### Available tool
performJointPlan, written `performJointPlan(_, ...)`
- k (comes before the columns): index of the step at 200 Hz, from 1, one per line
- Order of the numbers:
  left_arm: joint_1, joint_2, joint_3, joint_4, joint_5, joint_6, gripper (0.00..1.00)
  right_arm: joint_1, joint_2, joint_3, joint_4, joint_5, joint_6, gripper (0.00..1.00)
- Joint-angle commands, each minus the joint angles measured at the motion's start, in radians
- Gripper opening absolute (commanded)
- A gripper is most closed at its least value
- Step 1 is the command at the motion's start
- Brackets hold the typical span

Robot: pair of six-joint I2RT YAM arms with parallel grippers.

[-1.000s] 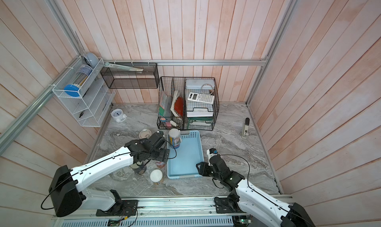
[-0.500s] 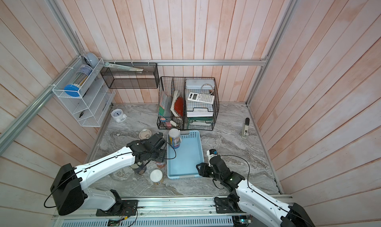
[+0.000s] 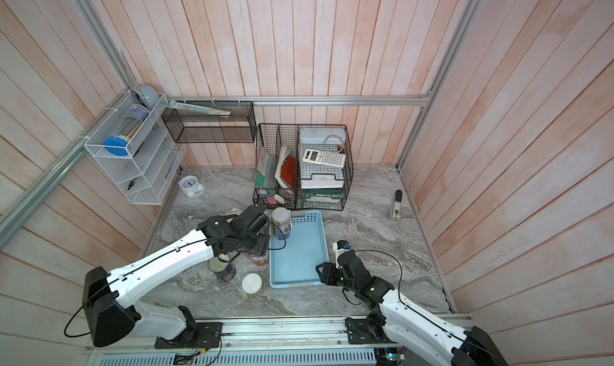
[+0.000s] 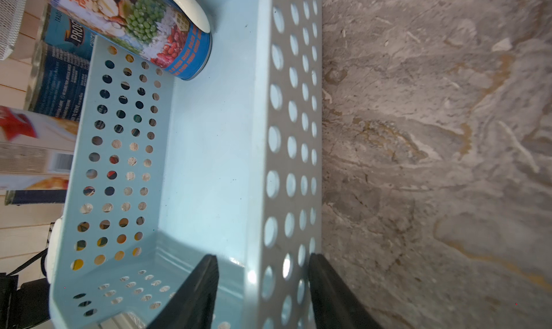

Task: Put the canned food in the basket
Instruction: Pick up the canned food from the center of the board, then place the canned food in the basket.

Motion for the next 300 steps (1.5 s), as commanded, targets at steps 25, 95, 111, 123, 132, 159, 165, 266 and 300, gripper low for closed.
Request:
performJointPlan(25,-0.082,0.017,0.212,-0.056,-0.005,0.012,0.4,0.007,0.002,-0.01,0.003,-0.031,0.006,0.54)
performJointPlan(95,-0.115,0.003,0.262,-0.123,-0.09,0.012,0.39,0.018,0.001,-0.013,0.008,-0.03,0.018,0.5)
performJointPlan(111,-0.114,-0.002,0.229,-0.109,-0.095,0.006,0.38,0.019,0.002,-0.013,0.007,-0.03,0.019,0.5)
performJointPlan(123,-0.114,-0.01,0.215,-0.089,-0.092,-0.003,0.38,0.021,0.001,-0.012,0.008,-0.028,0.022,0.5)
performJointPlan(132,-0.114,-0.015,0.214,-0.066,-0.074,-0.008,0.37,0.022,-0.001,-0.012,0.007,-0.028,0.023,0.5)
performJointPlan(159,-0.128,0.024,0.228,-0.008,-0.027,-0.009,0.36,0.024,-0.004,-0.01,0.001,-0.022,0.019,0.5)
performJointPlan(165,-0.132,0.04,0.233,0.0,-0.027,-0.004,0.36,0.023,-0.004,-0.009,0.0,-0.022,0.019,0.5)
performJointPlan(266,-0.115,0.211,0.099,0.227,-0.071,0.017,0.36,0.025,-0.026,-0.009,-0.031,-0.01,0.008,0.51)
performJointPlan(300,-0.099,0.218,0.045,0.281,-0.107,0.01,0.36,0.024,-0.032,-0.006,-0.038,-0.008,0.002,0.51)
